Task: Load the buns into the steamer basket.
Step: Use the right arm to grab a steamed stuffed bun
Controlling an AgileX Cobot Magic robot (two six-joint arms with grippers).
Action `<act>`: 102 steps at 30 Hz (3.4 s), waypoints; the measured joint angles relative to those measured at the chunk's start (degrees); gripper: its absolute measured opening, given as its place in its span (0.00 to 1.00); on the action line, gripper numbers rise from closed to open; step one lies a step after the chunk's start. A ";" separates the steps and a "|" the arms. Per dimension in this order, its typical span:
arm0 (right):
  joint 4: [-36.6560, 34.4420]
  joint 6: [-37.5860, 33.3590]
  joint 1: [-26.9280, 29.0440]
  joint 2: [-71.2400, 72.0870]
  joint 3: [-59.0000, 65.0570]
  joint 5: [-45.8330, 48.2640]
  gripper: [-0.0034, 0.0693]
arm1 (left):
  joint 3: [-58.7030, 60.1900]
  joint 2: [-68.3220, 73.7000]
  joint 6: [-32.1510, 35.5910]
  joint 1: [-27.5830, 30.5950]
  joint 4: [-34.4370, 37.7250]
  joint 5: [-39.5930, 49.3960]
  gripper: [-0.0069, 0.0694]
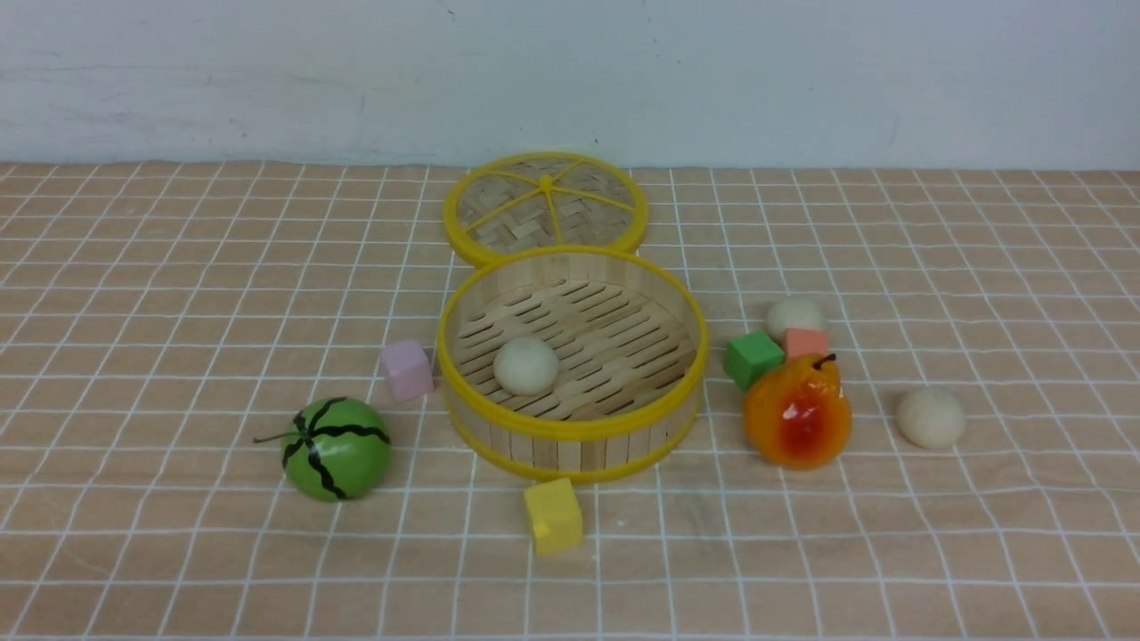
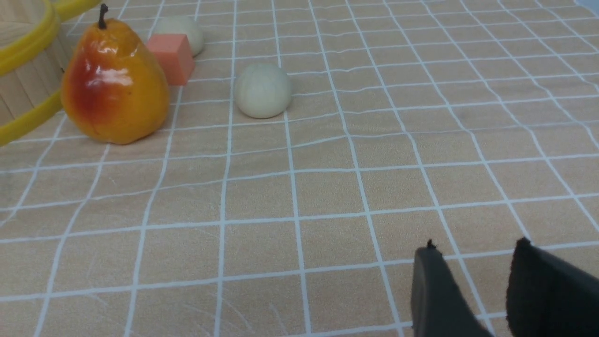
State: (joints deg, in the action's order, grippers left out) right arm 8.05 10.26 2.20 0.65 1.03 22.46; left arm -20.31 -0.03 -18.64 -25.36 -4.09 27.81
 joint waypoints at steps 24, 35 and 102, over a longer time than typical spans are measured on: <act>0.00 0.00 0.05 0.00 0.00 0.00 0.38 | 21.89 0.00 5.28 27.21 -0.88 -6.11 0.09; 0.38 0.00 0.05 0.00 0.00 0.00 0.38 | 21.89 0.00 5.28 27.21 -0.81 -6.30 0.10; -37.20 -25.92 -0.41 -63.50 -42.22 9.79 0.38 | 22.03 -0.55 3.35 26.67 2.20 -5.67 0.14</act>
State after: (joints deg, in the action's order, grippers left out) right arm -29.15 -15.66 1.78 -62.85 -41.18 32.25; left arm 1.71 -0.58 -15.30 1.30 -1.89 22.14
